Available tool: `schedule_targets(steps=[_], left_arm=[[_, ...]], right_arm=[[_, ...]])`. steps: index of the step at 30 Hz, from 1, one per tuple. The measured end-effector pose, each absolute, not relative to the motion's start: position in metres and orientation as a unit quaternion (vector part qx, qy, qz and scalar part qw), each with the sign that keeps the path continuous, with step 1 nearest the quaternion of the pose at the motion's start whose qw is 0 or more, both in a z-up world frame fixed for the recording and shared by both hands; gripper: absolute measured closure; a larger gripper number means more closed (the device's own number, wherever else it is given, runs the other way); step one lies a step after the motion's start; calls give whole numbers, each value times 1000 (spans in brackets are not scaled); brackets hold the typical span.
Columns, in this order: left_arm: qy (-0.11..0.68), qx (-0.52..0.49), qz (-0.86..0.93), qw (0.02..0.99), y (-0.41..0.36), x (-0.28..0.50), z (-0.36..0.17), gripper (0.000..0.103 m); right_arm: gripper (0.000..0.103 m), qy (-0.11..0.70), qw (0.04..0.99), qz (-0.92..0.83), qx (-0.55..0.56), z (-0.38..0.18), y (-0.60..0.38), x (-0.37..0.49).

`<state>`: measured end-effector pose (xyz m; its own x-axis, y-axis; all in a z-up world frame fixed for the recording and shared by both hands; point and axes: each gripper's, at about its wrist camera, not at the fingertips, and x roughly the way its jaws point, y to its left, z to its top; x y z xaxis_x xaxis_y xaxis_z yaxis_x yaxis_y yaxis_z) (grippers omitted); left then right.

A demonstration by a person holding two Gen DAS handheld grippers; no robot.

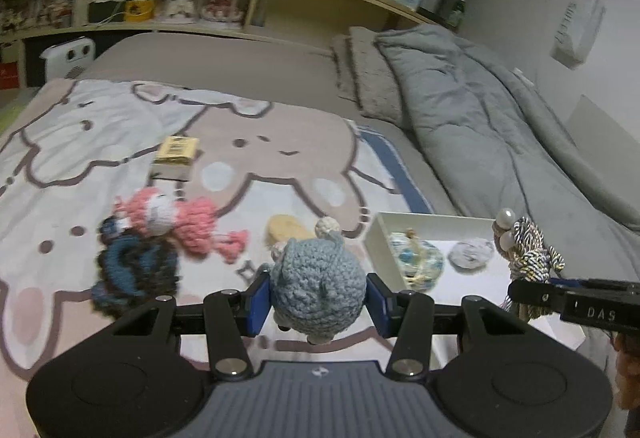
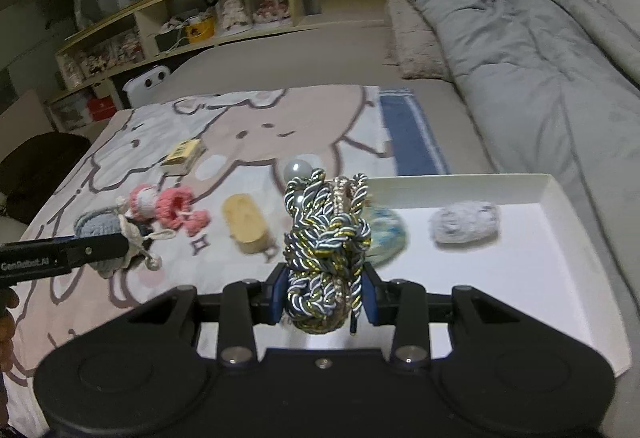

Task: Organize objects
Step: 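Lift and carry the grey ball and rope knot toward the white box, then lower the grey ball and rope knot into the white box and open both tools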

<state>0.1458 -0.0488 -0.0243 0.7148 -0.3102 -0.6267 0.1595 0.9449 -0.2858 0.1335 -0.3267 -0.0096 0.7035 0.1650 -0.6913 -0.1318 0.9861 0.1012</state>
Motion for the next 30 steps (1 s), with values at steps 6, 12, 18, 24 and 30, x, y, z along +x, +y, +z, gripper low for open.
schedule_targets(steps=[6, 12, 18, 24, 30], left_arm=[[349, -85, -159, 919, -92, 151, -18, 53], [352, -75, -194, 913, -143, 166, -22, 53], [361, -72, -224, 903, -193, 186, -32, 53], [375, -65, -254, 889, -236, 203, -46, 53], [393, -49, -279, 875, -270, 218, -68, 53]], right_arm=[[65, 373, 926, 58, 21, -3, -372, 136], [65, 370, 929, 26, 5, -1, -416, 145], [65, 378, 926, 5, -2, -9, -453, 157], [65, 393, 919, 4, -24, -21, -477, 177], [65, 426, 902, 25, -62, -45, -484, 207]])
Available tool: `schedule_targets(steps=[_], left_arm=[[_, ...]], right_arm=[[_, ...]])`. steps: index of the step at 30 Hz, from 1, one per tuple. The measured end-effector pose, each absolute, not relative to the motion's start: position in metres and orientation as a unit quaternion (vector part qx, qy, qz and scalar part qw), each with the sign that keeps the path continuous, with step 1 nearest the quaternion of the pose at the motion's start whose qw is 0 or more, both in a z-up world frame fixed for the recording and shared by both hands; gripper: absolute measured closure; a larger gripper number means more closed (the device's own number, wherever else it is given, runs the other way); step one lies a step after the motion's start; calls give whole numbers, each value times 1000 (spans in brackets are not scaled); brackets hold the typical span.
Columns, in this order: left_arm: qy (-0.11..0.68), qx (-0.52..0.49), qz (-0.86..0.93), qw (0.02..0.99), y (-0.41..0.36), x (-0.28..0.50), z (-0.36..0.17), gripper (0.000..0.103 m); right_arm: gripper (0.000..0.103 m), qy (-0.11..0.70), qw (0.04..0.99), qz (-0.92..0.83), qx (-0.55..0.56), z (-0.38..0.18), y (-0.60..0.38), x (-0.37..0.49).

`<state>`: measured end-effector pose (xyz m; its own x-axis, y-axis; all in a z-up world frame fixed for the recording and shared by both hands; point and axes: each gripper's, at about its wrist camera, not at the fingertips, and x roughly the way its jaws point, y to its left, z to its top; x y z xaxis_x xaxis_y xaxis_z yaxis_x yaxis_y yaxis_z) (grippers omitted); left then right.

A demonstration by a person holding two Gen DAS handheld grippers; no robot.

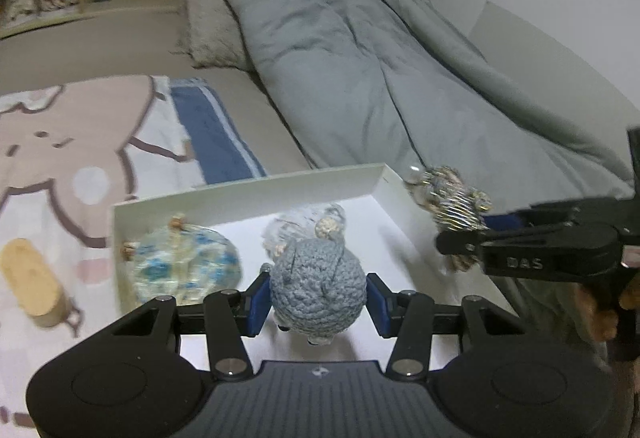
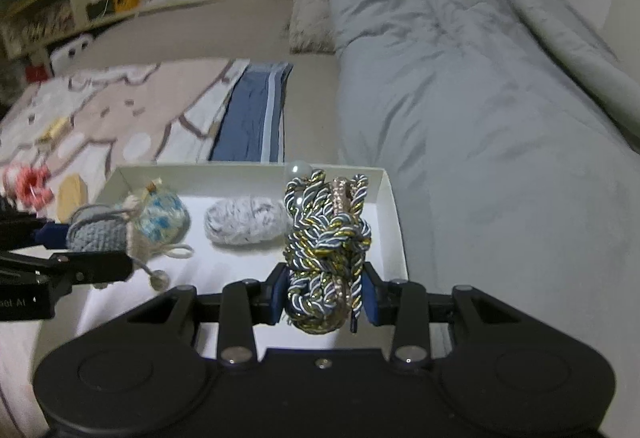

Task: Organize objects
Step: 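Lower the grey ball and rope knot into the white box and open both tools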

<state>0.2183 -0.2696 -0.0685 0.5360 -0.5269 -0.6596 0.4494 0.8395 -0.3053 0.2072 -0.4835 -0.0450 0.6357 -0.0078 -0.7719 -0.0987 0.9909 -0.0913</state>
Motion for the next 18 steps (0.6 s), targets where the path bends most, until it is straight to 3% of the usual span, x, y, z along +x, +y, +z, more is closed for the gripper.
schedule_targets(steps=[9, 14, 18], left_arm=[[430, -73, -295, 850, -301, 251, -110, 53], [392, -131, -327, 850, -305, 264, -108, 53], [407, -105, -326, 847, -317, 273, -117, 53]], right_arm=[[65, 454, 885, 37, -96, -81, -491, 254], [65, 459, 882, 50, -92, -95, -503, 272], [63, 461, 881, 57, -91, -106, -510, 276]])
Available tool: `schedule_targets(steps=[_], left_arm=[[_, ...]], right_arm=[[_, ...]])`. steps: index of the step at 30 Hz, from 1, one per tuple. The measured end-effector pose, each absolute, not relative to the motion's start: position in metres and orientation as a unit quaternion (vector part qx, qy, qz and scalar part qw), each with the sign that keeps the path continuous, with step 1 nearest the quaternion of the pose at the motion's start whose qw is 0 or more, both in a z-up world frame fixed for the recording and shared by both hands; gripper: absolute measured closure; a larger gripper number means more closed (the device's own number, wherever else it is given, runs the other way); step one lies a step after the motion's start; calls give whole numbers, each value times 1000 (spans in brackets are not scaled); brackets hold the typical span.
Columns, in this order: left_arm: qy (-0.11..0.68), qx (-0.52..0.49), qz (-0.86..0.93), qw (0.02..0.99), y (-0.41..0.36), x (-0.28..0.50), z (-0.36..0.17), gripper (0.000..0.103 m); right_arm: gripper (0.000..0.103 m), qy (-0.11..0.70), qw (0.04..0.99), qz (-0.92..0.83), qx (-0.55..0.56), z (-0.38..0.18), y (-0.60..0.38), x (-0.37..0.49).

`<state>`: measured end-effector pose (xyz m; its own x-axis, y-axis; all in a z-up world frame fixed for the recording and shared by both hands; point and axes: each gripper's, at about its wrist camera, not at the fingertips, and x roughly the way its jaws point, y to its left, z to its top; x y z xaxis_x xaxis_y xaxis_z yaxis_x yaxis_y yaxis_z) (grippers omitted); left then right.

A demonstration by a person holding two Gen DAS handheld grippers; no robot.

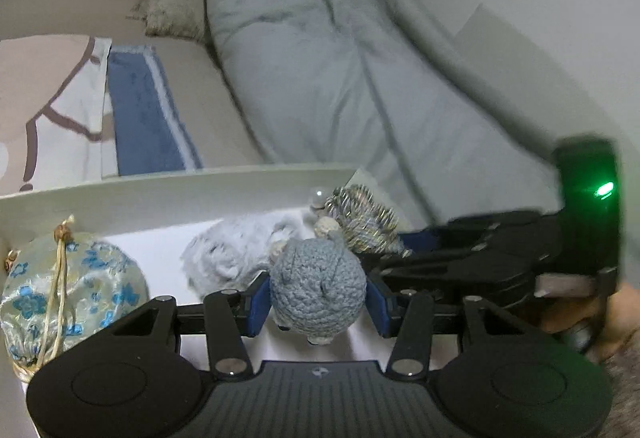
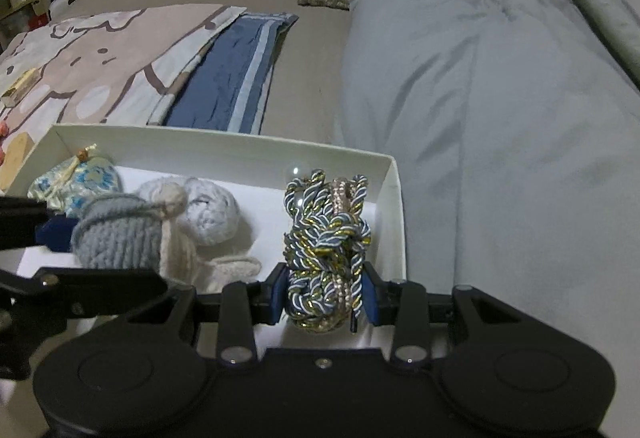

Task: Organize objects
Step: 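Lower the grey ball and rope knot into the white box and open both tools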

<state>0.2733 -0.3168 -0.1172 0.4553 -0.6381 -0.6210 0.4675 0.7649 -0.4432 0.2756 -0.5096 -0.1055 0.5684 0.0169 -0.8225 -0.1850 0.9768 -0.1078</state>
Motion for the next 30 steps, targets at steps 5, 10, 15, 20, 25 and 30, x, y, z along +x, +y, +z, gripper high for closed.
schedule_targets(steps=[5, 10, 15, 20, 25, 30], left_arm=[[428, -77, -323, 841, -322, 273, -133, 53], [428, -64, -323, 842, -332, 274, -132, 53], [427, -68, -323, 842, -351, 283, -132, 53], [427, -47, -322, 843, -359, 283, -129, 52], [427, -15, -314, 848, -352, 277, -125, 52], [430, -17, -304, 850, -341, 274, -118, 28]], right_arm=[[58, 452, 887, 65, -71, -103, -517, 271], [54, 437, 895, 65, -56, -88, -523, 264], [58, 429, 900, 52, -53, -74, -527, 254], [60, 425, 903, 45, -40, -67, -533, 244], [60, 426, 904, 37, -33, -65, -537, 234], [60, 428, 903, 33, -14, -63, -538, 226]])
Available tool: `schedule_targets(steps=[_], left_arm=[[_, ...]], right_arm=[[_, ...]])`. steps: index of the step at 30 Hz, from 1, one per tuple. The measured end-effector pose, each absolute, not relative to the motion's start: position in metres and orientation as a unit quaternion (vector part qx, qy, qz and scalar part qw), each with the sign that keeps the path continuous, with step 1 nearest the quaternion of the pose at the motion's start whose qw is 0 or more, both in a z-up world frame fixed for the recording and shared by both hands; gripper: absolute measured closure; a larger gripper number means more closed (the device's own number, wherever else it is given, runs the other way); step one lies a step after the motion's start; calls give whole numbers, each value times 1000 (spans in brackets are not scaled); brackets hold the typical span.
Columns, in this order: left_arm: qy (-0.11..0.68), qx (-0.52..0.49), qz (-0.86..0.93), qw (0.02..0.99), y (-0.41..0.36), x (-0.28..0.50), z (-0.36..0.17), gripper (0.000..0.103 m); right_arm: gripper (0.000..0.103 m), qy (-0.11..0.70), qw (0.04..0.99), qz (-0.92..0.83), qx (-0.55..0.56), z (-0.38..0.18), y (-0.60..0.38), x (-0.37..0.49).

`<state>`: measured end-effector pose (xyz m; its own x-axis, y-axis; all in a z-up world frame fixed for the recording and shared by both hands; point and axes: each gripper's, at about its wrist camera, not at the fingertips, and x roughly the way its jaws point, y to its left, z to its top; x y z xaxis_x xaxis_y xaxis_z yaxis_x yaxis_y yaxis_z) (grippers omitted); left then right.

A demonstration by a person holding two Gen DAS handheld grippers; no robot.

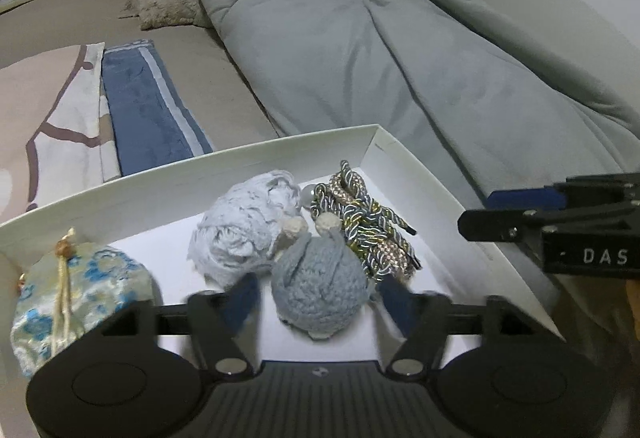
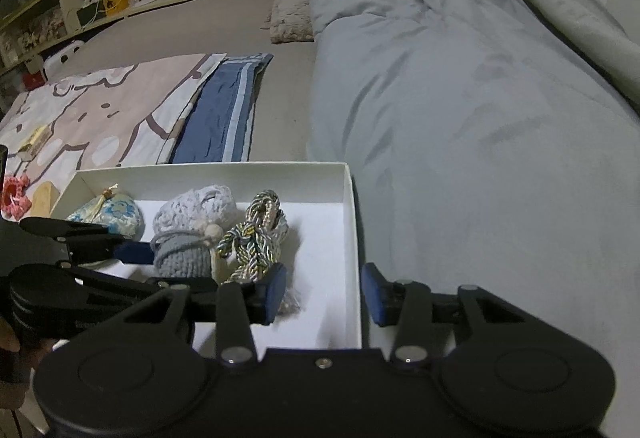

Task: Organize objects
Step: 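Lower the grey ball and rope knot into the white box and open both tools, then withdraw both tools from the box toward the remaining toys on the blanket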

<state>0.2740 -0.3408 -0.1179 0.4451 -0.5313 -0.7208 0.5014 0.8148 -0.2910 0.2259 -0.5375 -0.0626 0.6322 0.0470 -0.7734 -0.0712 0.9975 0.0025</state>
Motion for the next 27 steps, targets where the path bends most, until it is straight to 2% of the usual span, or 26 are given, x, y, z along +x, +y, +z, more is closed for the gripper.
schedule_targets(steps=[16, 20, 27], left_arm=[[430, 13, -291, 855, -308, 238, -64, 28], [423, 20, -280, 861, -295, 227, -47, 27], [404, 25, -273, 873, -276, 203, -21, 13]], right_arm=[[58, 408, 913, 24, 11, -30, -518, 189], [53, 400, 916, 16, 14, -19, -512, 174], [37, 380, 925, -7, 15, 0, -499, 145]])
